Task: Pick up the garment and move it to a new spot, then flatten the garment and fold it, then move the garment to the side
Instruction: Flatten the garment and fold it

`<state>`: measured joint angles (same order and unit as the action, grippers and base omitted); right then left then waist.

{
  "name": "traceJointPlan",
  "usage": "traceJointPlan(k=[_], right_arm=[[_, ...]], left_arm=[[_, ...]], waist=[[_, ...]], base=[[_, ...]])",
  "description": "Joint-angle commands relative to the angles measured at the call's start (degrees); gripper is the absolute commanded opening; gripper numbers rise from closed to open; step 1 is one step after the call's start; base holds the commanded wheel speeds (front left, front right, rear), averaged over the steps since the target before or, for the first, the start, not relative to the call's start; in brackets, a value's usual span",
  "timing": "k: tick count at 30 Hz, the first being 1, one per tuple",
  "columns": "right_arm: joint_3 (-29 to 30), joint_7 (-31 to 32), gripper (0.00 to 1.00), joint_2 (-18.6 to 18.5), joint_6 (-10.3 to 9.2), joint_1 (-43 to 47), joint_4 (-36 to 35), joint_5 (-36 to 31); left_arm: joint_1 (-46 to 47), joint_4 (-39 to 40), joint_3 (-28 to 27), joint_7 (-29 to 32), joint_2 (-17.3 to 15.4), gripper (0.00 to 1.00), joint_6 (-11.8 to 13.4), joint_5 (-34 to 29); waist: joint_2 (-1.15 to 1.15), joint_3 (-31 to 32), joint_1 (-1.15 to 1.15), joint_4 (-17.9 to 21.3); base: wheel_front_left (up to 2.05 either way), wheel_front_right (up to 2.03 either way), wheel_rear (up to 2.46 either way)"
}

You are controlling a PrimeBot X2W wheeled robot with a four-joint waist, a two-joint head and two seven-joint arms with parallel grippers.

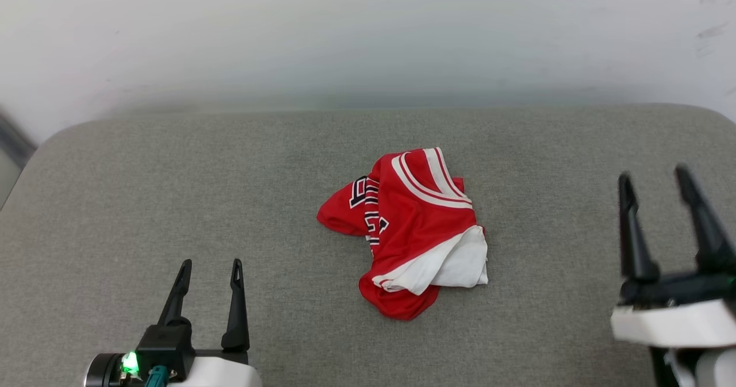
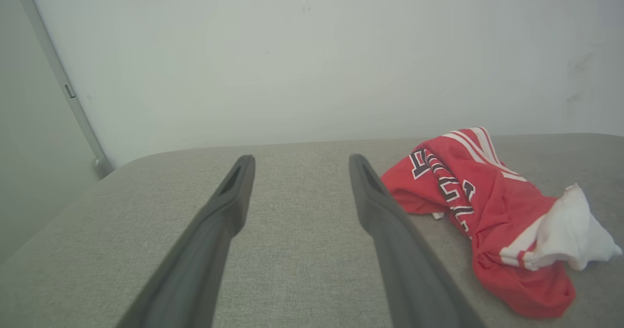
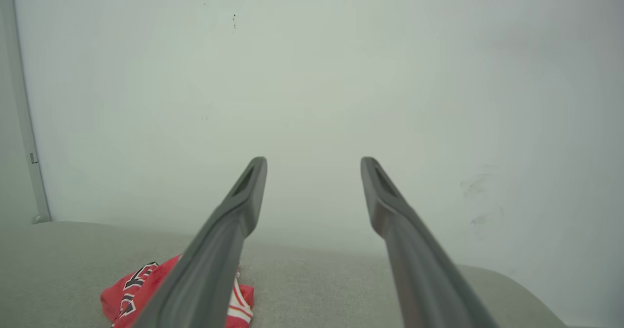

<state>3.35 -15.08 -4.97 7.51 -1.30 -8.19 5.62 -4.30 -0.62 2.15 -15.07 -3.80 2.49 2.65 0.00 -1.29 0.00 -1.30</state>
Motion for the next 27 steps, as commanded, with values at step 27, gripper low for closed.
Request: traceJointPlan(k=[27], right_arm=[[-57.3,32.5,1.0,-38.8,-0.04,-49.3,7.2,33.4]], left_arm=[[5.1,1.2,-0.2,-0.2,0.9,1.0,-0.8,0.4]], waist=[[0.0,-8.0,0.0,-2.6]], base=[[0.0,0.0,0.0]])
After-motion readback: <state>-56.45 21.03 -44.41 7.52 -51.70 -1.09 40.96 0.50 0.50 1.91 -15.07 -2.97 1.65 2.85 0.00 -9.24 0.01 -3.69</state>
